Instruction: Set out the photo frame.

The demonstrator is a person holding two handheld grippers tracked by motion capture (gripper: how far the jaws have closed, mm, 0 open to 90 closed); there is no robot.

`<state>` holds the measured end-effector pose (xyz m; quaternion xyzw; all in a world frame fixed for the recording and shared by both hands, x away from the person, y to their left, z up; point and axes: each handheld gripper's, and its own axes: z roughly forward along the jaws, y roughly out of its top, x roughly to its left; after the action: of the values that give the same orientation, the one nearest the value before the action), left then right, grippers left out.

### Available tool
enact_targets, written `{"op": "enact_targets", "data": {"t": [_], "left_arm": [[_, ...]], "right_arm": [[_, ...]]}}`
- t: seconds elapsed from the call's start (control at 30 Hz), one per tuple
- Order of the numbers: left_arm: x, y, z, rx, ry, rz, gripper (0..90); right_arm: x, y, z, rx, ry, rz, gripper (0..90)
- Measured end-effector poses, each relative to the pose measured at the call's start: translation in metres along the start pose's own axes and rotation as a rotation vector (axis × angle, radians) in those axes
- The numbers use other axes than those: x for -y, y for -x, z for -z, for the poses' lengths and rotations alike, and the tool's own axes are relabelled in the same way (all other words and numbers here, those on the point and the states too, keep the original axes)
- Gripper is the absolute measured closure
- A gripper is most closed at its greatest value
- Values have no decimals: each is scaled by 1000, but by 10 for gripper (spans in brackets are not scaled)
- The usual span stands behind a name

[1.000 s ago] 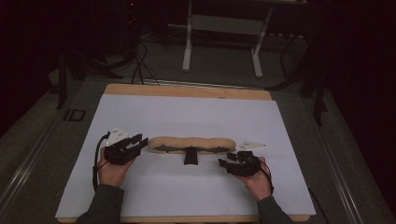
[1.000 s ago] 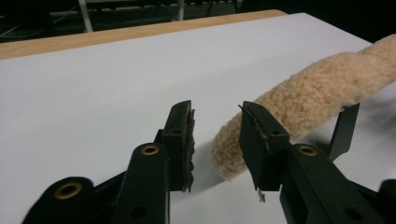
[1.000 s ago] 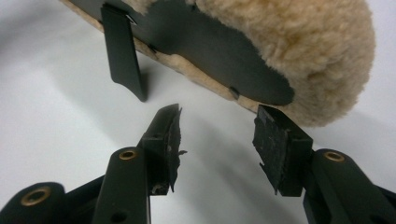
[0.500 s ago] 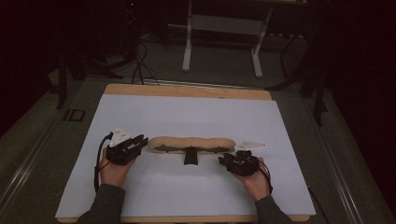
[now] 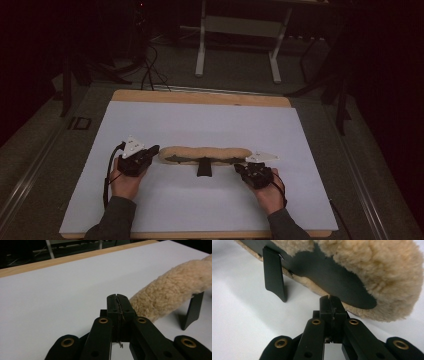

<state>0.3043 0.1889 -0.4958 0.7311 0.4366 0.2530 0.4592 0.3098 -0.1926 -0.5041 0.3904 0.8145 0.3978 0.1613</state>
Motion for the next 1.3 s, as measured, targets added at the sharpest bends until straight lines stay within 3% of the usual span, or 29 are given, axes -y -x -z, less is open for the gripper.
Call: {"op": "enact_targets", "data": {"t": [0.13, 0.33, 0.6, 0.77, 0.97, 1.3], "left_arm": [[-1, 2, -2, -10, -4, -13, 899], [-1, 0, -6, 4, -13, 2, 900], [-1, 0, -8, -26, -14, -6, 885], [-1, -3, -7, -23, 4, 23, 896], [-2, 2, -10, -14, -12, -12, 895], [-2, 3, -9, -10, -16, -24, 897]], "right_arm": [[0, 0, -1, -6, 5, -3, 899], [-3, 2, -2, -14, 10, -13, 899], [-3, 2, -5, 4, 9, -10, 898], [-3, 4, -4, 15, 13, -14, 898], [-4, 4, -5, 23, 19, -21, 897], [-5, 3, -8, 26, 19, -25, 898]]}}
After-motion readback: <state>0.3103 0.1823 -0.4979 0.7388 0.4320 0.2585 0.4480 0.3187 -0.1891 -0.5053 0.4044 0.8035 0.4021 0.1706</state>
